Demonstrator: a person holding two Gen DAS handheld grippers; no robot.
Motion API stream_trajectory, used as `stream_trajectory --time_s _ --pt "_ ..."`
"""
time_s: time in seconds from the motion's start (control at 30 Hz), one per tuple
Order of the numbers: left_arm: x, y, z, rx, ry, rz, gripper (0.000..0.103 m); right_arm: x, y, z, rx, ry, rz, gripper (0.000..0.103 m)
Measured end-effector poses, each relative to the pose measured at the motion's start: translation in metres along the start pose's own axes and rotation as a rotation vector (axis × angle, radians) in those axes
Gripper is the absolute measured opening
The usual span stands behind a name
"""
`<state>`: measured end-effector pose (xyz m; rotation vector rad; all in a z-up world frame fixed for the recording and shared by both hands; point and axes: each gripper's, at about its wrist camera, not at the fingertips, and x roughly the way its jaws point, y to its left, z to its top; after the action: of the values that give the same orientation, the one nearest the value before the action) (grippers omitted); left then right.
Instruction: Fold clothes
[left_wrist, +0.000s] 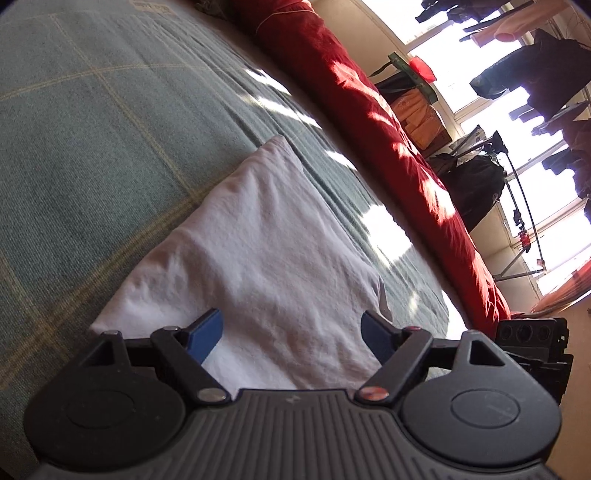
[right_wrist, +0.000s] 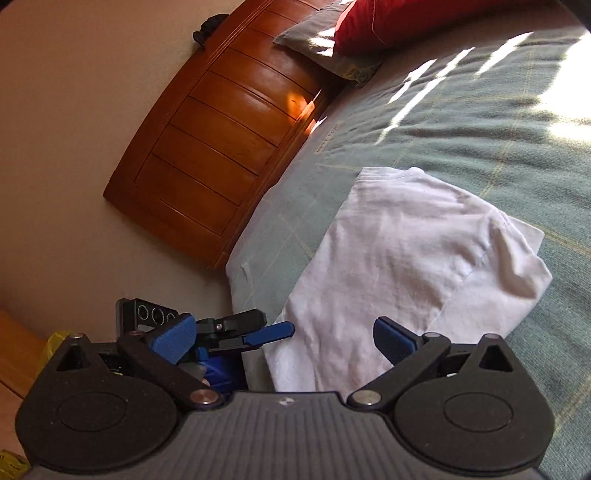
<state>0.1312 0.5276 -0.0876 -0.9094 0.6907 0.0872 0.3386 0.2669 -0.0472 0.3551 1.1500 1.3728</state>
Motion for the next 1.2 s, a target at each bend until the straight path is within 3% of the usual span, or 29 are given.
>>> stream_trajectory --time_s 0.1,0.2,0.3,0.37,0.47,0.63,0.77,0.93,1.03,1.2 --pt "-0.006 -0.001 -0.003 -0.007 0.002 0.005 0.082 0.016 0.006 -0.021 -0.044 0.1 -0.048 0.103" --pt "-0.016 -0.014 -0.004 0.047 -0.016 0.03 0.082 0.009 0.015 -0.029 -0.063 0.073 -0.064 0.103" --pt "-0.02 -0.02 -0.007 0.073 -0.03 0.032 0.083 0.005 0.044 -0.038 -0.168 0.062 -0.07 0.103" --pt "-0.013 -0.013 -0.009 0.046 -0.001 0.053 0.084 0.011 0.059 -0.051 -0.238 0.092 -0.07 0.103" --pt "-0.004 -0.008 -0.007 0.025 0.027 0.072 0.084 0.029 0.059 -0.071 -0.296 0.176 -0.145 0.103" --pt "-0.003 -0.055 0.024 0.18 -0.011 0.069 0.084 0.015 0.084 -0.081 -0.401 0.109 -0.201 0.103" --pt "0.029 -0.085 0.061 0.272 -0.031 0.058 0.084 0.008 0.103 -0.083 -0.51 0.034 -0.293 0.103" --pt "0.09 -0.083 0.087 0.297 -0.032 0.188 0.084 0.003 0.096 -0.085 -0.448 0.022 -0.294 0.103" --pt "0.12 -0.068 0.086 0.271 0.003 0.222 0.084 -0.007 0.092 -0.089 -0.424 0.003 -0.3 0.103" --pt "0.116 -0.095 0.073 0.343 0.036 0.219 0.086 -0.019 0.086 -0.084 -0.394 0.012 -0.355 0.103"
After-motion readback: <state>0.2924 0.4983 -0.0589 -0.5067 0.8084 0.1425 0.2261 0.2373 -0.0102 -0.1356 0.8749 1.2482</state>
